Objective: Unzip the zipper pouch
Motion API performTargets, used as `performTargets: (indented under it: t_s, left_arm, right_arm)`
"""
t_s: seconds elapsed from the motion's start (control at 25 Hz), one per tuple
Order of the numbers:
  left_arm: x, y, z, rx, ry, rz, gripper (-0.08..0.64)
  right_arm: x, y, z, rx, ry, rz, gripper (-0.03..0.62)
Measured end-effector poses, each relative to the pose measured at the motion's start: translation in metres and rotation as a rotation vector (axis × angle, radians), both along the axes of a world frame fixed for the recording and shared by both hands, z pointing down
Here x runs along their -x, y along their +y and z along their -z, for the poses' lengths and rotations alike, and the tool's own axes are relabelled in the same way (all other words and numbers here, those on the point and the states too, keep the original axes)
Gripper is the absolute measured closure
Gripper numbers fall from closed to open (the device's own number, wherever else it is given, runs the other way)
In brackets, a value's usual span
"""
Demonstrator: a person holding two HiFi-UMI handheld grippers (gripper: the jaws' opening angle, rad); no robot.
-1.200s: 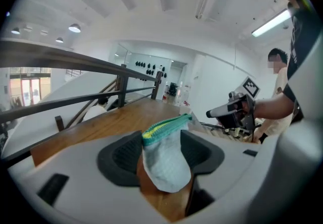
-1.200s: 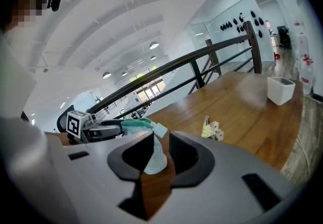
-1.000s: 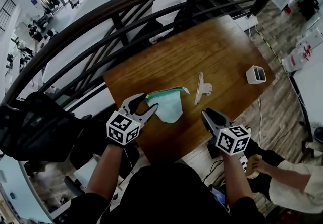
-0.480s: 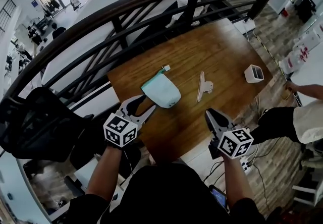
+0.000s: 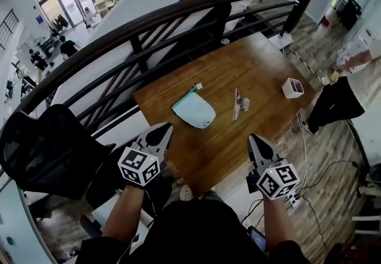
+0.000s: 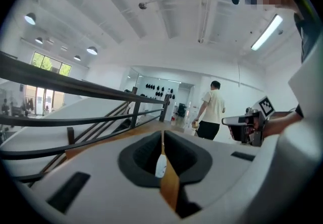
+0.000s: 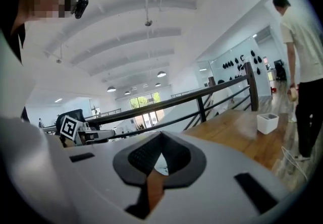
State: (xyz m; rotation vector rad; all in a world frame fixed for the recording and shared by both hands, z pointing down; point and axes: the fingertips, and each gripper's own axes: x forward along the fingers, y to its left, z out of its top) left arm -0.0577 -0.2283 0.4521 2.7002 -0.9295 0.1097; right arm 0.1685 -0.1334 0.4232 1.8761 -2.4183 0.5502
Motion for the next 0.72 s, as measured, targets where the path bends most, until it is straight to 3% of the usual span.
performTargets:
  t_s: [0.36, 0.72]
  left_arm:
    - [0.019, 0.036, 0.033, -0.037, 0.085, 0.034, 0.534]
    - [0.019, 0.057, 0.061, -0.104, 0.123, 0.090, 0.538]
  right_arm:
    - [0.003, 0.022, 0.018, -0.106, 0.009, -0.052, 0.597]
    - [-0.020, 0.046, 0.039, -0.174, 0.032, -0.033, 0.598]
